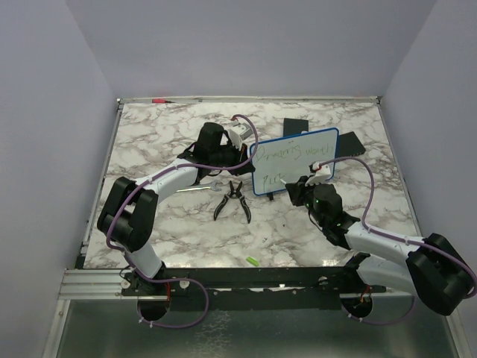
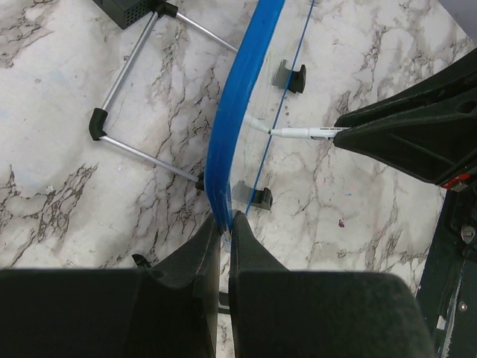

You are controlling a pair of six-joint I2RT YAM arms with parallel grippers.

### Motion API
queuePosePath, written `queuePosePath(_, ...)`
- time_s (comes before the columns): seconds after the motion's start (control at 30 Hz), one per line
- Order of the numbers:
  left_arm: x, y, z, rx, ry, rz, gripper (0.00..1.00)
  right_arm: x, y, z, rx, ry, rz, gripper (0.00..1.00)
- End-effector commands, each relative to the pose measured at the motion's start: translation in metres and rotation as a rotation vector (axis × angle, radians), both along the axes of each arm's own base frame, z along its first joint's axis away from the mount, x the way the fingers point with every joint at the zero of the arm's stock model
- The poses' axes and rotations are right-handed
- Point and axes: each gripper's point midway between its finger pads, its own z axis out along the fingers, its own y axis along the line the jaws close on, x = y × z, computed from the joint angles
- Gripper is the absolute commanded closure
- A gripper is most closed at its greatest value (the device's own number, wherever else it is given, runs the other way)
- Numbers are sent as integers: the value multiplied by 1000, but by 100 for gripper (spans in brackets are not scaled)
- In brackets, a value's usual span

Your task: Write a sentence on the whiteboard

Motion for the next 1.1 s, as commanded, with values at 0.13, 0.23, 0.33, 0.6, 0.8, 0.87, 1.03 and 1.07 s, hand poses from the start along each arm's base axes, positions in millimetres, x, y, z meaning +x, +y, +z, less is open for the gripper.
queuePosePath(0.13, -4, -2, -10, 34, 15, -18, 100, 5, -6, 6, 4, -20, -37, 99)
queuePosePath(0.23, -4, -2, -10, 35, 16, -18, 100, 2, -7, 10, 14, -29, -34, 99)
queuePosePath(0.33, -3, -2, -11, 36, 16, -14, 100, -2, -12, 14, 20, -33, -42, 99)
queuePosePath(0.6, -2, -1, -11, 41, 15, -7, 100, -2, -29, 16, -10, -23, -121, 99)
queuePosePath(0.8, -2, -1, -12, 42, 16, -6, 100, 4, -26, 17, -12, -35, -122, 99)
queuePosePath(0.87, -2, -1, -11, 41, 13, -6, 100, 5, -24, 18, -6, -41, -120, 99)
queuePosePath(1.03, -2, -1, -12, 42, 14, -7, 100, 8, -26, 22, 0, -58, -135, 99)
queuePosePath(1.07, -2, -1, -13, 42, 16, -7, 100, 8, -26, 23, 2, -62, -138, 99)
